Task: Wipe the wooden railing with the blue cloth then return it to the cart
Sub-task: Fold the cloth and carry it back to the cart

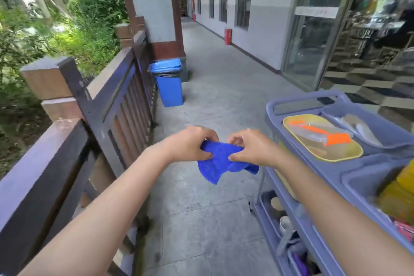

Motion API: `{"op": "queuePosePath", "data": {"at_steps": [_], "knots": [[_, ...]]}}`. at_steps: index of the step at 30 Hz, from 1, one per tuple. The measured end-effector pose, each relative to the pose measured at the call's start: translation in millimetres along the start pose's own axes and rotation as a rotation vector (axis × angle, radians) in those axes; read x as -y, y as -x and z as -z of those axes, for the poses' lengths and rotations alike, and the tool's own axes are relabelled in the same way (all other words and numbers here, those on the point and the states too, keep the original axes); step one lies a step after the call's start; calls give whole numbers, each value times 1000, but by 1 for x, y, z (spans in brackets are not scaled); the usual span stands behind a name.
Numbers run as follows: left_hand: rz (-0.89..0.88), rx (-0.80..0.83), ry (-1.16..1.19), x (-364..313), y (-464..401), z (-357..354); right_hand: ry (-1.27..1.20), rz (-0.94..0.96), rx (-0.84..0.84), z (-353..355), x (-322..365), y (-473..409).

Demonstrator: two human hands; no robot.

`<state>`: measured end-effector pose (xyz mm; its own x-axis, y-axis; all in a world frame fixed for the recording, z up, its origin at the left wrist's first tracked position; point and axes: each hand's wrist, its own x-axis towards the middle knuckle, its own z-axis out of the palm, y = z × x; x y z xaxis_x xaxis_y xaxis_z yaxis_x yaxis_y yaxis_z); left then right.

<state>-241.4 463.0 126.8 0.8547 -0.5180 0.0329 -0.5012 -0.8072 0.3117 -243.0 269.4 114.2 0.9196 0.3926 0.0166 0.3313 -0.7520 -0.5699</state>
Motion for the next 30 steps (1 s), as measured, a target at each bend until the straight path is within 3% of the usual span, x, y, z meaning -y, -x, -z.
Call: {"op": "queuePosePath", "data": {"at_steps": [13, 30], "knots": [[-180, 73, 48, 59, -204, -4, 84, -155, -135, 53, -98, -134], [-580, 207, 66, 52, -491, 6, 54, -494, -385, 166, -229, -241]]}}
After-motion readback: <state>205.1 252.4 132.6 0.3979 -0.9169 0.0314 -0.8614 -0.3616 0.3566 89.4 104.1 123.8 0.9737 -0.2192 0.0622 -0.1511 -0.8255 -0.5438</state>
